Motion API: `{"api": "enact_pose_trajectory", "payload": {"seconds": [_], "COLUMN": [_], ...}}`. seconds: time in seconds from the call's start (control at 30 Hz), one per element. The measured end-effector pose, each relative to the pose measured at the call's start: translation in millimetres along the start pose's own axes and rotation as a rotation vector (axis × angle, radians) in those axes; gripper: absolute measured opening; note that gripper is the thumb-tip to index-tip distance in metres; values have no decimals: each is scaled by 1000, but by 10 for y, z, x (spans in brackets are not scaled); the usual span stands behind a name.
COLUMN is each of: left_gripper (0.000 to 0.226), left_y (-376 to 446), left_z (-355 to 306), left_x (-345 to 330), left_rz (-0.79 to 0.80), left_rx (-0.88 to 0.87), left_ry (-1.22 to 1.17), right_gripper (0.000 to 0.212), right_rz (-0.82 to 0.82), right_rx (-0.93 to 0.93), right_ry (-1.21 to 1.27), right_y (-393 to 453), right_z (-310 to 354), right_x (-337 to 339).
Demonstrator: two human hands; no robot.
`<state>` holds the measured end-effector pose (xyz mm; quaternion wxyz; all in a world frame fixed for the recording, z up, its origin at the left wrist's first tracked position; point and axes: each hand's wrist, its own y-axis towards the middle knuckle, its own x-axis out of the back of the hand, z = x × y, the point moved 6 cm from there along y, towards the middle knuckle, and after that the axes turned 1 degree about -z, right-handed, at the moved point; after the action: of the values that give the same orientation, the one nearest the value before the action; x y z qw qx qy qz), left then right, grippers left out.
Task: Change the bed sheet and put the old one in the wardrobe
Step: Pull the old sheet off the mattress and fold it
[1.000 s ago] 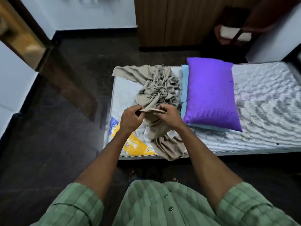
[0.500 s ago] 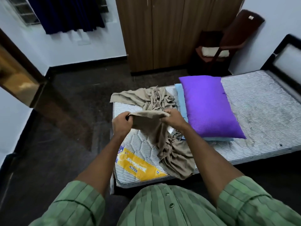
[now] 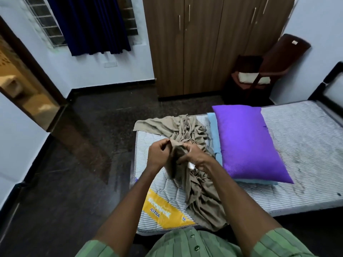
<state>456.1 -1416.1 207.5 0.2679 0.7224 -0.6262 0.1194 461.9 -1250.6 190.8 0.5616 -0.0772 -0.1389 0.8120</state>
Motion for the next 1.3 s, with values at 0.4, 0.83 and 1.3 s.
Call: {"api": "enact_pose_trajectory", "payload": {"seconds": [0.4, 0.83, 1.3], "left_gripper": [14, 26, 17], "left_y": [-3, 3, 28], "left_z": [-194, -484, -680], "left_x": [-260, -32, 234], "left_rz": [140, -89, -145], "left_rx": [125, 8, -43], "left_ry": [-226, 21, 0], "right_gripper": [17, 30, 10], "right_rz": [-39, -62, 15], "right_rx": [192, 451, 302], "right_ry": [-247, -140, -15], "right_y": [-35, -76, -85], "right_z": [255, 443, 267], "right_x": [405, 275, 174]}}
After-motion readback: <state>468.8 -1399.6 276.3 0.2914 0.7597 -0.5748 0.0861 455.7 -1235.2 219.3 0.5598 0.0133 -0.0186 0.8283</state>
